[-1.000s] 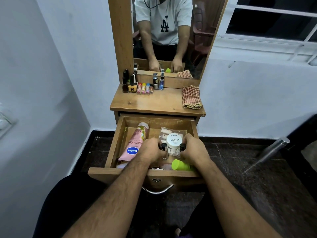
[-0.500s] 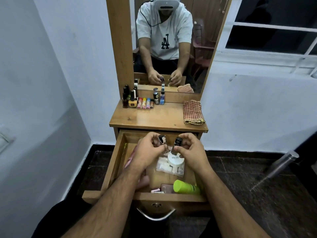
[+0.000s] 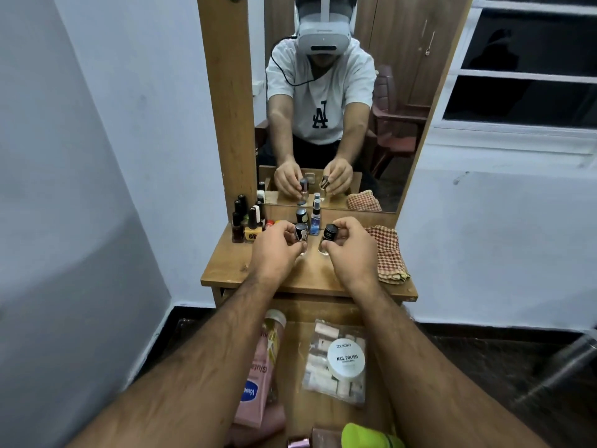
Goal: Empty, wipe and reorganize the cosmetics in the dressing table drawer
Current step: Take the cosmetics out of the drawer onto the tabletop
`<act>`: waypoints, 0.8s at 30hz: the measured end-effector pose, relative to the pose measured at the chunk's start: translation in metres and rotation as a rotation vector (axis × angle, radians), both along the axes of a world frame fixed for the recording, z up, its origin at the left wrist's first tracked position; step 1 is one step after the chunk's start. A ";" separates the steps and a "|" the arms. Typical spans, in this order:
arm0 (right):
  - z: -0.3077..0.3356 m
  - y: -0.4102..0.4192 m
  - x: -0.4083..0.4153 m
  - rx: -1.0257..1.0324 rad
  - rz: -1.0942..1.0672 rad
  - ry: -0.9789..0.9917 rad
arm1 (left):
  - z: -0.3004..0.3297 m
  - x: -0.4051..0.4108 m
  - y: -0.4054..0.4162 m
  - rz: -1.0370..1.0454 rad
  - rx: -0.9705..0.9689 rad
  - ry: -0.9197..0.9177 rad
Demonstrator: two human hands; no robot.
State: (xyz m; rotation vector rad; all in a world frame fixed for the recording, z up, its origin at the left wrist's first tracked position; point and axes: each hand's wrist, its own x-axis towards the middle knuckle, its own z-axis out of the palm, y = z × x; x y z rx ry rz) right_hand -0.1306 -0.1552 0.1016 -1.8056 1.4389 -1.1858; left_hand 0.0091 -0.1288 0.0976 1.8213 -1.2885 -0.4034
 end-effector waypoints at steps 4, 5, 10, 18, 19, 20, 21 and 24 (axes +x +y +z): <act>-0.015 -0.023 0.013 0.025 -0.032 0.087 | -0.015 0.001 -0.016 0.043 0.004 -0.021; -0.019 -0.026 0.015 0.024 -0.034 0.095 | -0.019 0.001 -0.019 0.055 -0.003 -0.025; -0.026 -0.037 0.020 0.004 -0.047 0.155 | -0.022 -0.007 -0.026 0.149 -0.068 -0.174; -0.034 -0.043 0.022 0.002 -0.092 0.190 | -0.027 -0.009 -0.035 0.210 -0.059 -0.199; -0.034 -0.043 0.022 0.003 -0.096 0.190 | -0.026 -0.009 -0.036 0.216 -0.051 -0.194; -0.035 -0.043 0.023 0.005 -0.101 0.191 | -0.026 -0.009 -0.038 0.225 -0.044 -0.193; -0.035 -0.043 0.023 0.006 -0.108 0.193 | -0.026 -0.009 -0.039 0.236 -0.036 -0.194; -0.035 -0.042 0.025 0.014 -0.133 0.215 | -0.025 -0.010 -0.041 0.264 -0.006 -0.197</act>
